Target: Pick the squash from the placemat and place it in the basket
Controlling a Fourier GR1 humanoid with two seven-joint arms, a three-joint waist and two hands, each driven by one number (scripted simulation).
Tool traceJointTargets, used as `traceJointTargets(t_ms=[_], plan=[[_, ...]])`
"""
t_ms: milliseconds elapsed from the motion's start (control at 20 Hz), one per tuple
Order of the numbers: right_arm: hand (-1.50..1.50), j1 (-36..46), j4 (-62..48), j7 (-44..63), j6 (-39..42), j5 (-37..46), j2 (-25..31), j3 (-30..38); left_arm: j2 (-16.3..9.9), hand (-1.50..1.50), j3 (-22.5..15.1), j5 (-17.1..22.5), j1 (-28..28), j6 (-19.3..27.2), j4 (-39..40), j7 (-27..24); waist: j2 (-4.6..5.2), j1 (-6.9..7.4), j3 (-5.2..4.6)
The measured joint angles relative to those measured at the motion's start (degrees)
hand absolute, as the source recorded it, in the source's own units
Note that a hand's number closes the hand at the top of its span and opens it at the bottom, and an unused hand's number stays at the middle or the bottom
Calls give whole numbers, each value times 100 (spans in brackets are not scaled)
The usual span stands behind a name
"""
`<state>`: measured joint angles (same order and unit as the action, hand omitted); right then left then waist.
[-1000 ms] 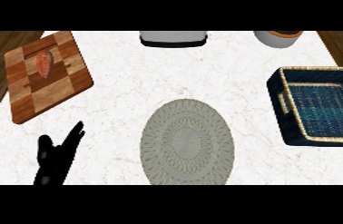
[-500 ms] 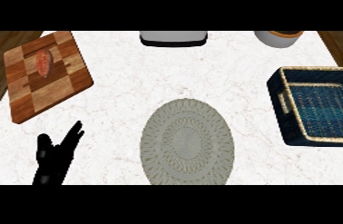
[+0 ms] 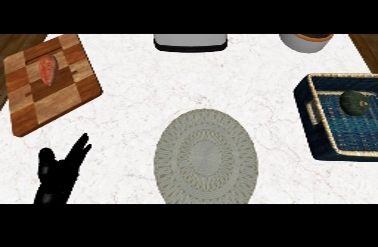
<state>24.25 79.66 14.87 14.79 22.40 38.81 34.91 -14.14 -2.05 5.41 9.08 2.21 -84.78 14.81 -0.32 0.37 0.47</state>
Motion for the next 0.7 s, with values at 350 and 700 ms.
traceJointTargets(t_ms=[350, 700], plan=[[-150, 101, -391, -142, -51, -494, 302, 547, 85, 0, 68, -79, -60, 9, 92, 35, -16, -12, 7], [-150, -144, -928, -149, 55, -933, 866, 1326, 49, 0, 171, -58, -33, -107, 73, 8, -11, -43, -4]])
